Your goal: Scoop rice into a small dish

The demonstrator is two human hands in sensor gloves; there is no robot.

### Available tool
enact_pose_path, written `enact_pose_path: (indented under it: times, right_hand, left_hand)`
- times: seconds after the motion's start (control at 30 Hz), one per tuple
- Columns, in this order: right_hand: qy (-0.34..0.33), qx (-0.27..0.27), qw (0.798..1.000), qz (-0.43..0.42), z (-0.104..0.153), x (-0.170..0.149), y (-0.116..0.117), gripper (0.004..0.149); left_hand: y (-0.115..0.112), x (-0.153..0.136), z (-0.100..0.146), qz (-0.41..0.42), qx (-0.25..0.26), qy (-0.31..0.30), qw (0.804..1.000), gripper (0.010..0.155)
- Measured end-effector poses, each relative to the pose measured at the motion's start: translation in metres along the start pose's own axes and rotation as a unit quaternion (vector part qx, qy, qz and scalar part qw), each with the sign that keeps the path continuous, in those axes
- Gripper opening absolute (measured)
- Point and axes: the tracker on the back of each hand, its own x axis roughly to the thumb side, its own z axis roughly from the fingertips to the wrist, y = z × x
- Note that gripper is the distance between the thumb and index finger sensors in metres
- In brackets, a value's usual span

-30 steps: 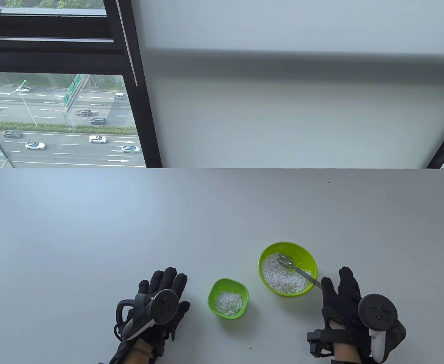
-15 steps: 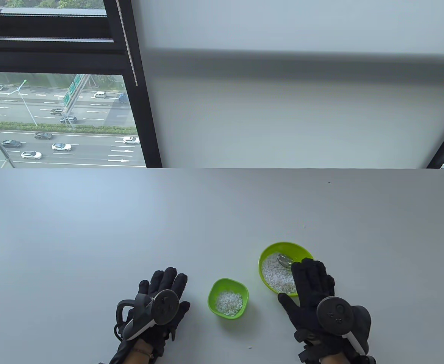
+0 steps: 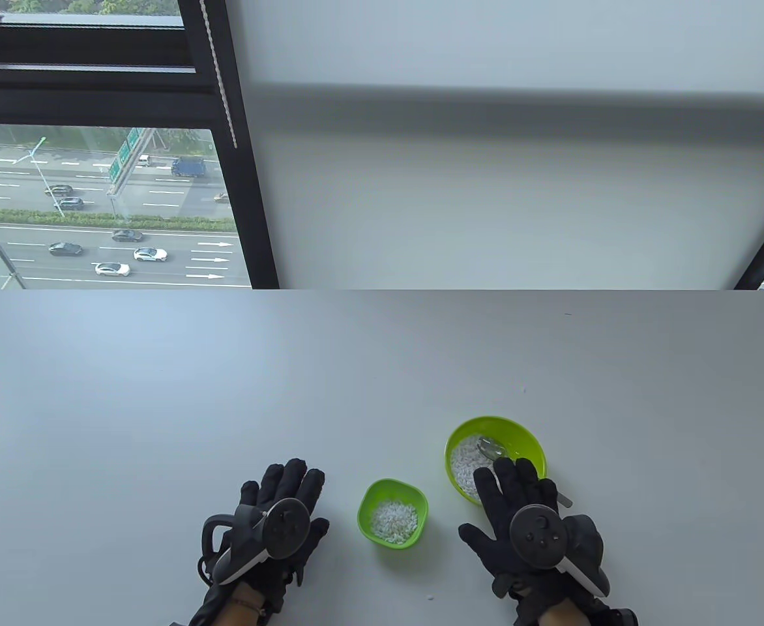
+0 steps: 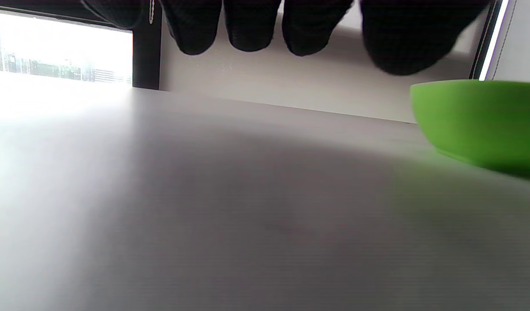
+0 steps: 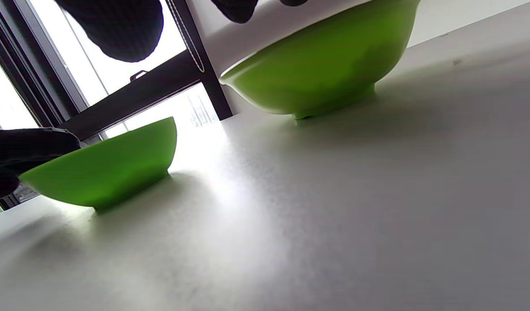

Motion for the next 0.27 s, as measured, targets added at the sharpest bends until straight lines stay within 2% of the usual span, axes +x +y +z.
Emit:
enact_pose_path:
  times: [0.27]
  right_hand:
    - [0.002,0.001,1.0,0.001,0.0002,-0.0009,-0.0005,0.082]
  left_hand:
    - [-0.0004,0.0013,-0.0003,-0.004,0.0,-0.003,1.0,0.075]
